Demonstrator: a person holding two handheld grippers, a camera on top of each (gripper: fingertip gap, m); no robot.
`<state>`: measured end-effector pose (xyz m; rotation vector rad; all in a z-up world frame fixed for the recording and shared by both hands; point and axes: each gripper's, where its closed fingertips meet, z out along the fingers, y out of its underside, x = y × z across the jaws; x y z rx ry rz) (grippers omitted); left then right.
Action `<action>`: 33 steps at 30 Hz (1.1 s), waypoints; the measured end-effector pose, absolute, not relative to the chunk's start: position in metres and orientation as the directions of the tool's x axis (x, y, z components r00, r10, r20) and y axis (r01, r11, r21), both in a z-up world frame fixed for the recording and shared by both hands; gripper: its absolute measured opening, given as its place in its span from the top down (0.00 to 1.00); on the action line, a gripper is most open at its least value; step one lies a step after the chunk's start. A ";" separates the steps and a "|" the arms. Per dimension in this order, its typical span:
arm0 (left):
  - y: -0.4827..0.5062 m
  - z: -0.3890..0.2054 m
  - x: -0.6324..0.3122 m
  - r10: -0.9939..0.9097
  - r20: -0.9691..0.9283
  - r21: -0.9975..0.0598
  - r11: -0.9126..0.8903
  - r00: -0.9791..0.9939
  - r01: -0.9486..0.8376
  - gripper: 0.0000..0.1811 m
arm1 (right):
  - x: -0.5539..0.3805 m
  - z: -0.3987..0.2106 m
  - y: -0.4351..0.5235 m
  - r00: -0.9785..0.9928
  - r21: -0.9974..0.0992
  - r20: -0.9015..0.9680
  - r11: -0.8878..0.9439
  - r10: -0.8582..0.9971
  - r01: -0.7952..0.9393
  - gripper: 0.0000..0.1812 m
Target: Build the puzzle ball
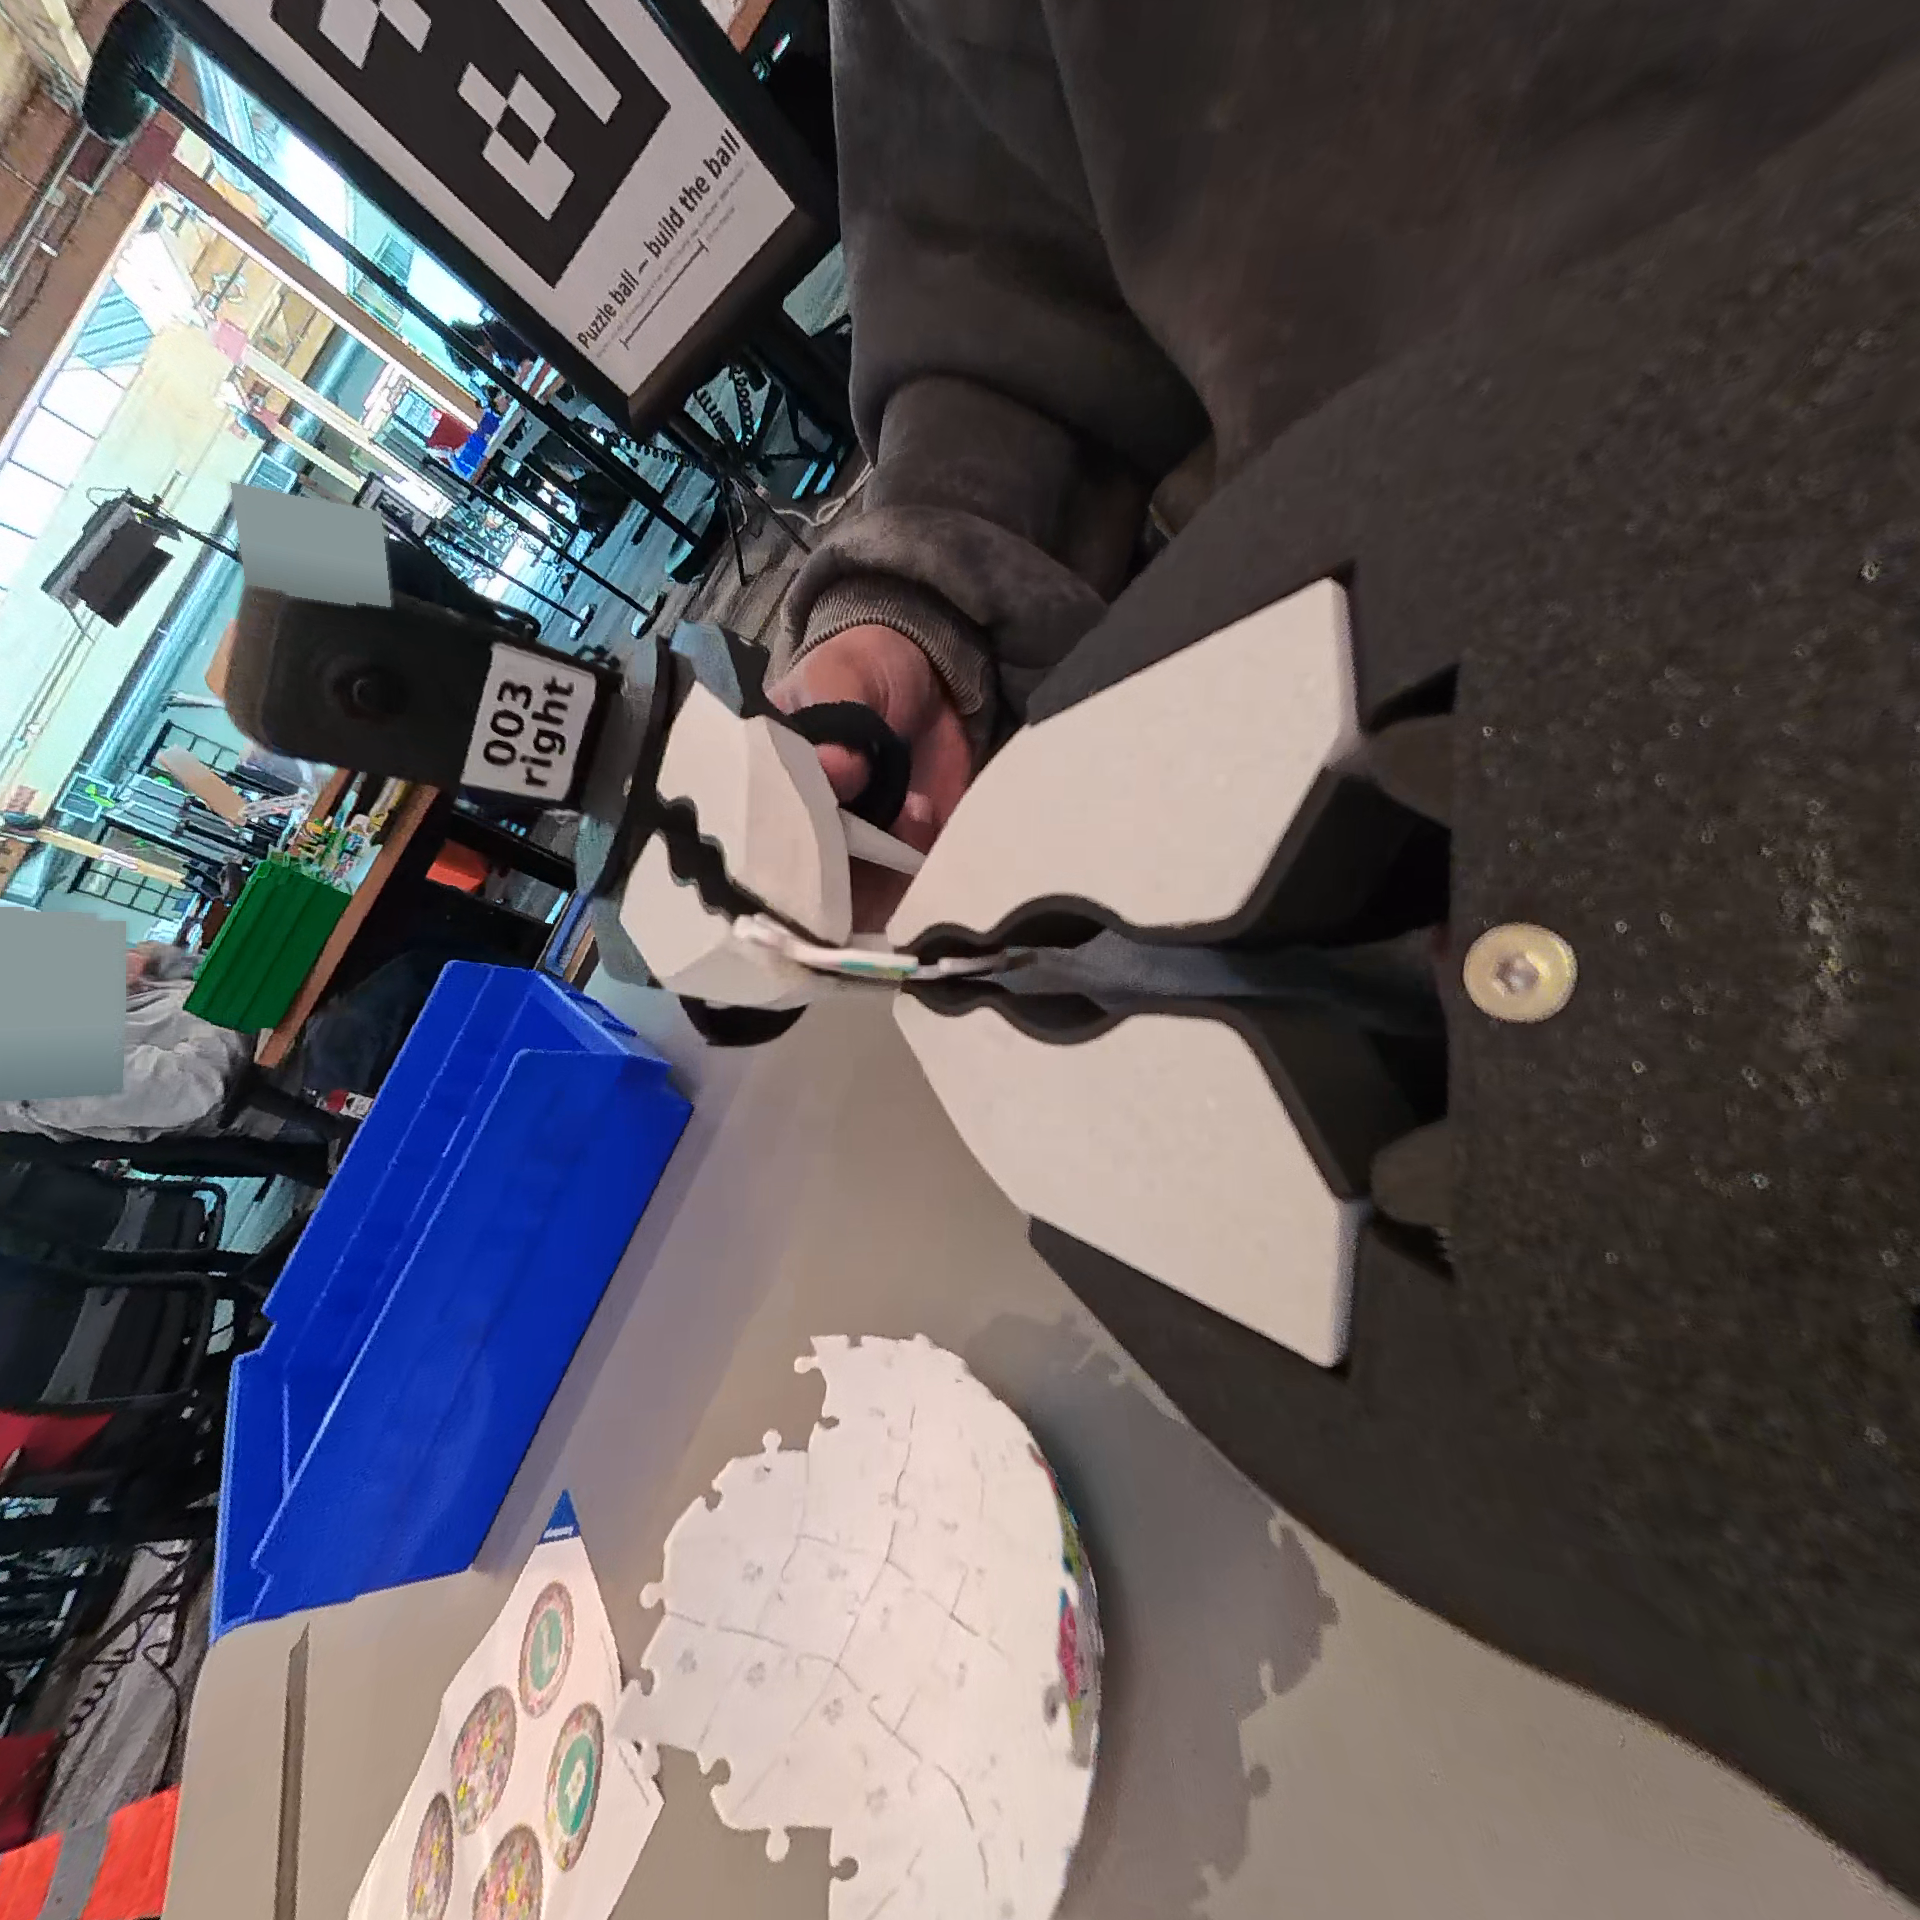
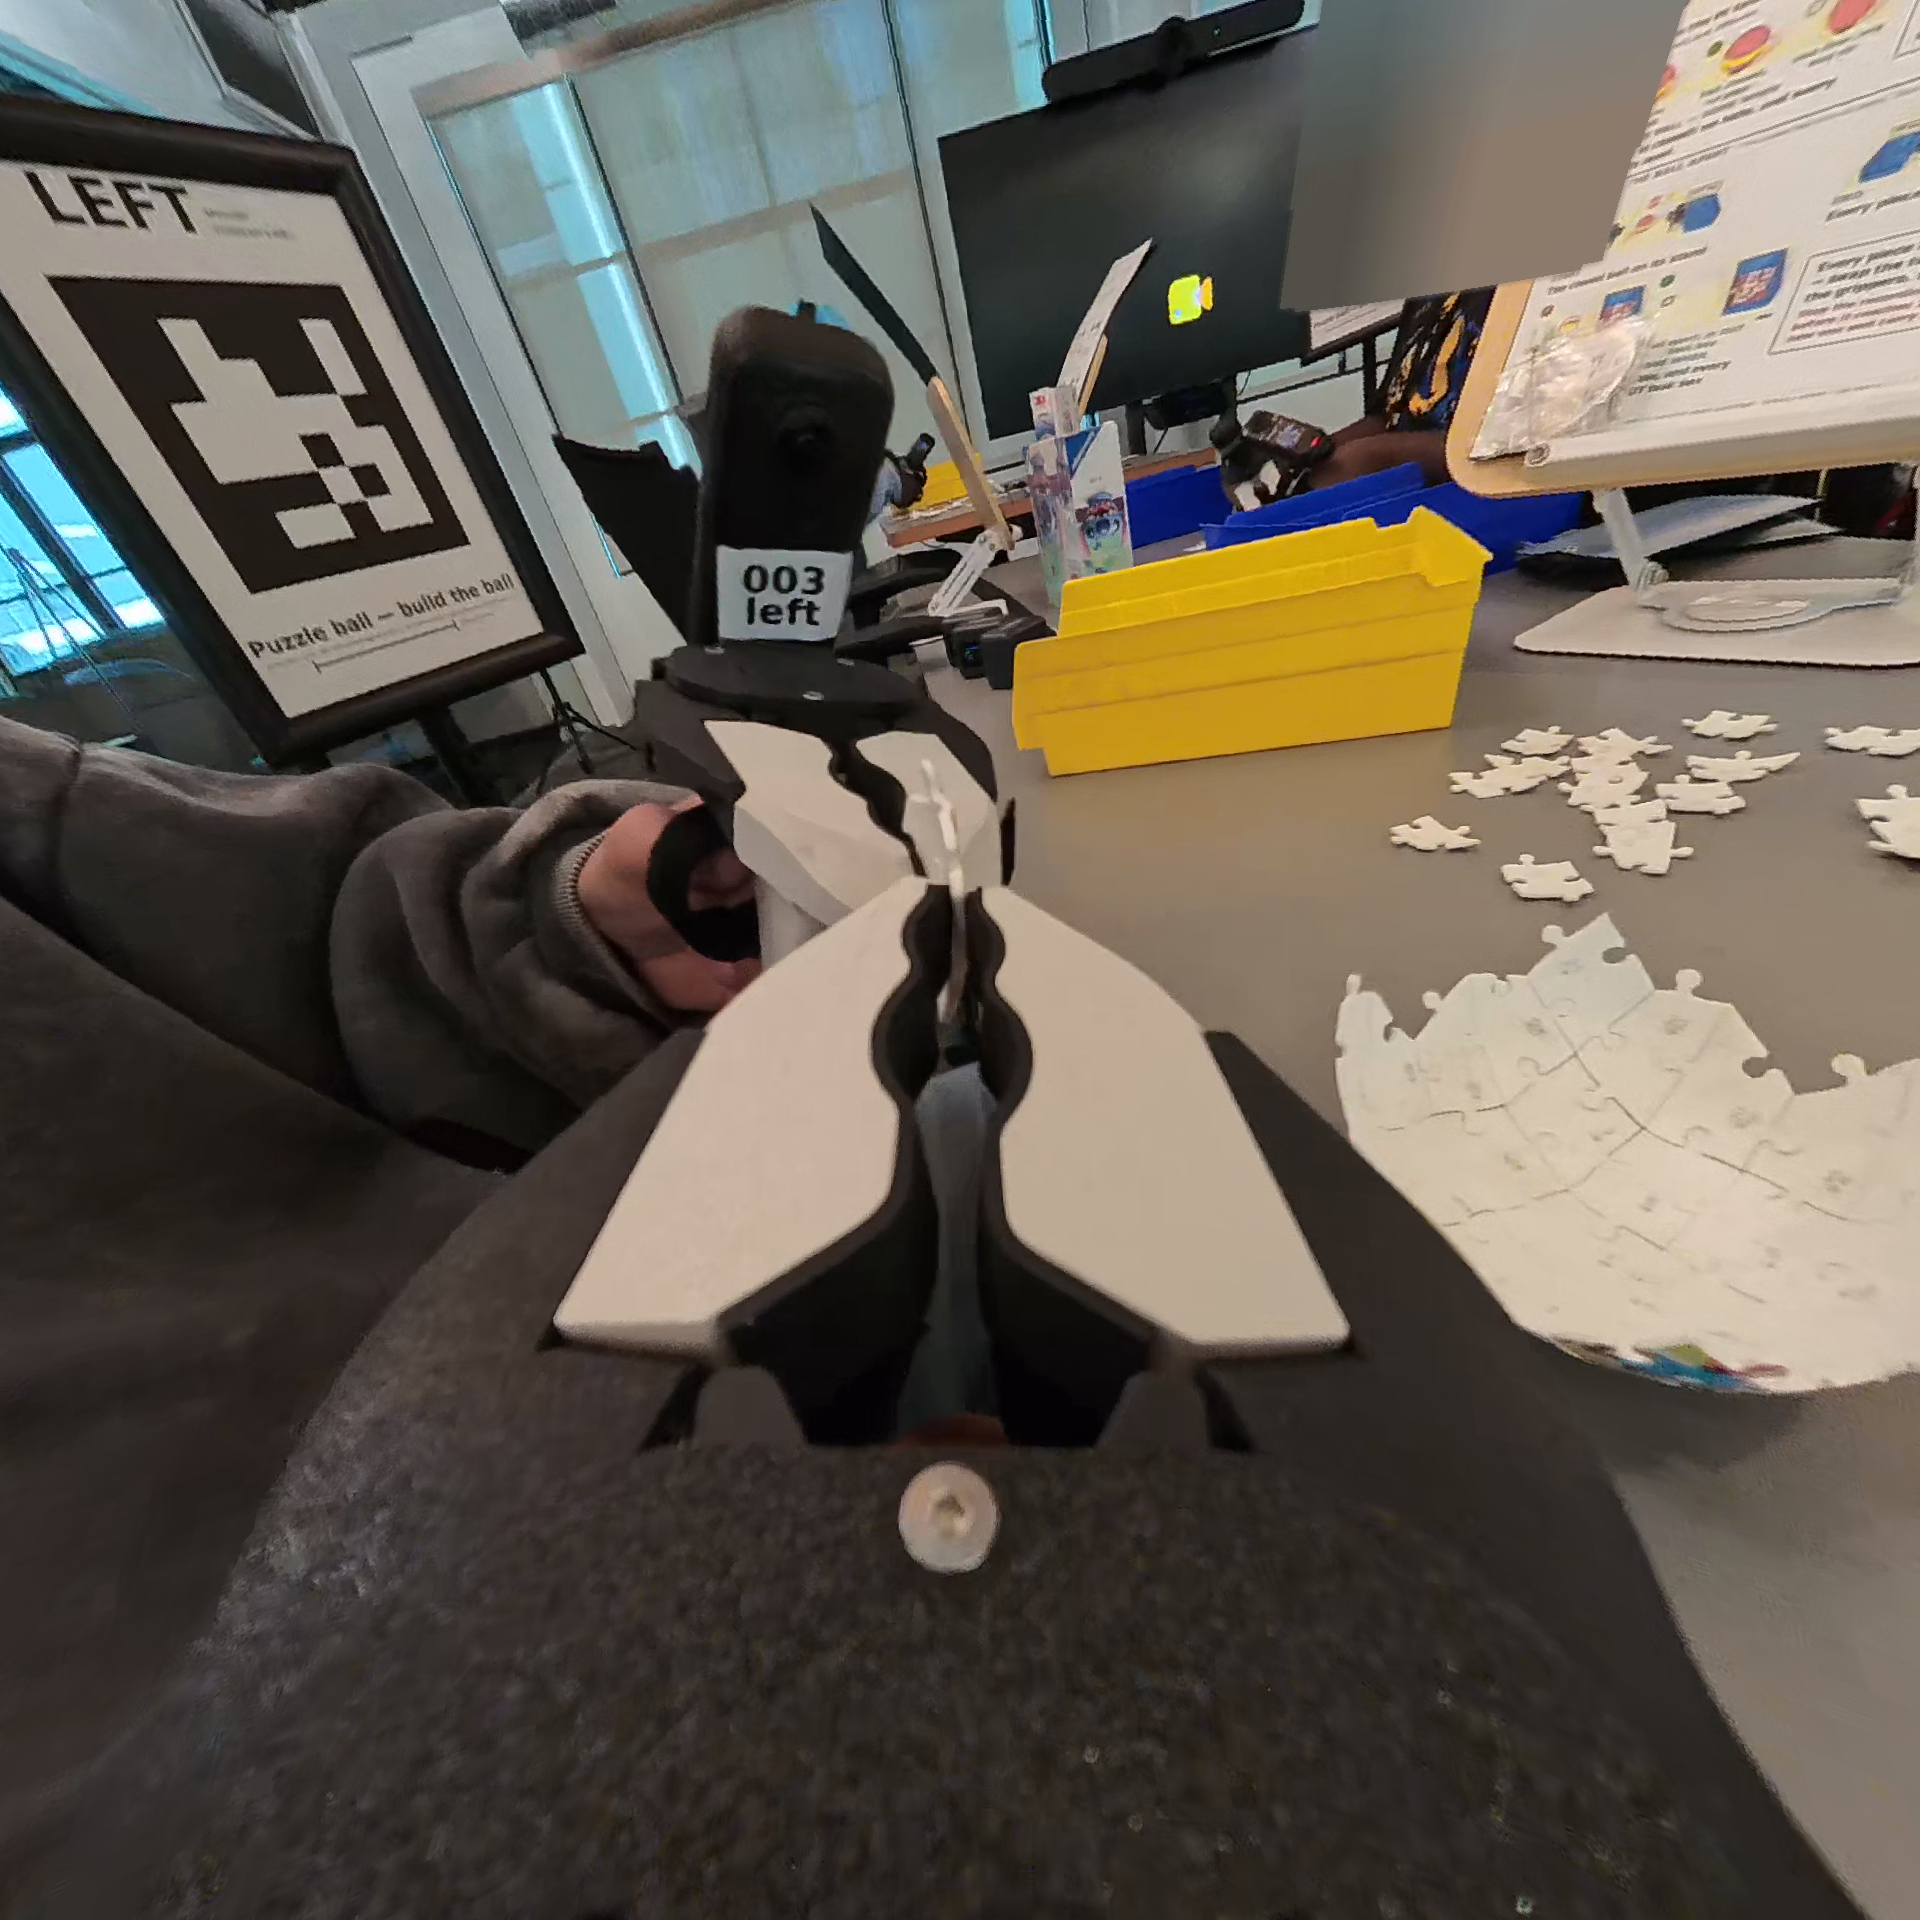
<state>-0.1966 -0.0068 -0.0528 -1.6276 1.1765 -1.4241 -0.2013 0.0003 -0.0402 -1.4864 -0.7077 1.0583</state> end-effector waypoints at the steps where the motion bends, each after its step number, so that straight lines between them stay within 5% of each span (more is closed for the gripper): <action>1: -0.006 -0.054 -0.197 -0.924 0.383 -0.904 -0.376 0.005 -0.205 0.99 | -0.202 -0.042 0.001 0.428 -0.974 -0.224 -0.196 0.875 -0.109 0.98; 33: -0.013 -0.084 -0.202 -0.955 0.296 -0.862 -0.257 -0.023 -0.437 0.99 | -0.205 -0.061 -0.006 0.432 -0.987 -0.011 -0.079 0.902 0.142 0.98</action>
